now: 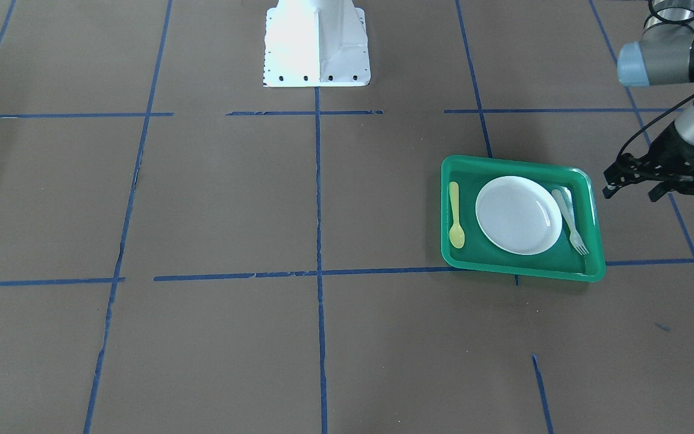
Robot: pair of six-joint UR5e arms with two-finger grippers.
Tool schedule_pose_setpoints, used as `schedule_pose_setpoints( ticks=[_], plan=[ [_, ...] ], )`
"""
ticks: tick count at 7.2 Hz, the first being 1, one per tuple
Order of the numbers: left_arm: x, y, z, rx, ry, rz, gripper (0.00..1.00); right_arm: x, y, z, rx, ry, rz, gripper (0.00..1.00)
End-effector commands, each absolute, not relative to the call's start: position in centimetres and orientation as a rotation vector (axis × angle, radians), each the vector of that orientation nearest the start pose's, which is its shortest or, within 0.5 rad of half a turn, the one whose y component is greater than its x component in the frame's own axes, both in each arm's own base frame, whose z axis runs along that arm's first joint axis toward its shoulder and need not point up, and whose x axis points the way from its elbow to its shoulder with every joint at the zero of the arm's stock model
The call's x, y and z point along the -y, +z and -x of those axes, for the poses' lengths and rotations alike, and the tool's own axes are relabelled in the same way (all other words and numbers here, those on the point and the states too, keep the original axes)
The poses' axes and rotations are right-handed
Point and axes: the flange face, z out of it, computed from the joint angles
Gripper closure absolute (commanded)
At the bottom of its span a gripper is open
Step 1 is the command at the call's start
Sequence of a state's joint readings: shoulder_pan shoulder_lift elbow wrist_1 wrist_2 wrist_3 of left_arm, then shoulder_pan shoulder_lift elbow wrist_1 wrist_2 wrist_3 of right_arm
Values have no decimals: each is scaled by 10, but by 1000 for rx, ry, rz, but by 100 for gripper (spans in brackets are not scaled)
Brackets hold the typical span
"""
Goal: Place fork
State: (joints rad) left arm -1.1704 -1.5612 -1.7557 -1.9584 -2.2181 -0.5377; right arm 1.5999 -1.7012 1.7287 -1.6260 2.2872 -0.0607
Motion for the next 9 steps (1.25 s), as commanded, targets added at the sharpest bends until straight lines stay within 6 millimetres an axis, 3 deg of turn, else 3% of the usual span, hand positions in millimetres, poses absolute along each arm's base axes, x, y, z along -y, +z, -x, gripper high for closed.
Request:
schedule_pose_setpoints(
  ticks=[1, 2, 3, 4, 5, 7, 8, 9],
  plan=[
    [482, 564, -5, -691, 153, -224, 0, 432, 651, -81, 717, -21, -6, 0],
    [475, 582, 37, -660, 195, -215, 0, 432, 651, -81, 717, -19, -5, 0],
    [453, 611, 71, -646, 248, -203, 0, 432, 651, -81, 717, -19, -5, 0],
    [431, 633, 83, -645, 269, -186, 0, 432, 651, -81, 717, -21, -6, 0],
    [421, 642, 84, -649, 260, -170, 0, 432, 651, -81, 717, -21, -6, 0],
    [422, 641, 84, -644, 273, -182, 0, 432, 651, -81, 717, -21, -6, 0],
    [425, 628, 84, -641, 283, -208, 0, 432, 651, -81, 717, -21, -6, 0],
    [426, 629, 84, -641, 283, -209, 0, 432, 651, -81, 717, -21, -6, 0]
  ],
)
